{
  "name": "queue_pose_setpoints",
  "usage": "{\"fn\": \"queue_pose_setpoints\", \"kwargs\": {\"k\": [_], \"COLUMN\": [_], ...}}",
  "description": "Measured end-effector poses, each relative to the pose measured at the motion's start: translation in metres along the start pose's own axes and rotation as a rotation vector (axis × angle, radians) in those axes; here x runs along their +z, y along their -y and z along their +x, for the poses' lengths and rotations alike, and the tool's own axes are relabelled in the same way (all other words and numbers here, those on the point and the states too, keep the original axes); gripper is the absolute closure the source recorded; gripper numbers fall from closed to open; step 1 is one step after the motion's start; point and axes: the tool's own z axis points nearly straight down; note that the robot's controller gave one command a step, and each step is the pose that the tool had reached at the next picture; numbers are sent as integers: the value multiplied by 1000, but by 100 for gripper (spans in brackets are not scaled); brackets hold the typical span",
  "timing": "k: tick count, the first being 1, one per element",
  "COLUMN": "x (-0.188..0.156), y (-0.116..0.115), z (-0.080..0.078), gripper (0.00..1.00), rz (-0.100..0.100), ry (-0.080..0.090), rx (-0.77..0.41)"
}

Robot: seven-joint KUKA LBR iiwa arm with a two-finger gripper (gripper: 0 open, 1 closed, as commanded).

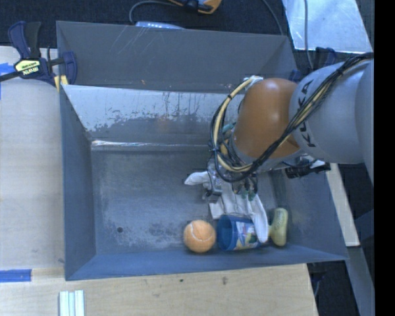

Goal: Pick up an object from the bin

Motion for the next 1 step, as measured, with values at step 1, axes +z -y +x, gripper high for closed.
{"fn": "queue_pose_setpoints", "kwargs": {"k": [1], "x": [-42], "y": [1], "z": [1], "gripper": [100], "rz": [2], "ry": [-8], "rx": [-4]}}
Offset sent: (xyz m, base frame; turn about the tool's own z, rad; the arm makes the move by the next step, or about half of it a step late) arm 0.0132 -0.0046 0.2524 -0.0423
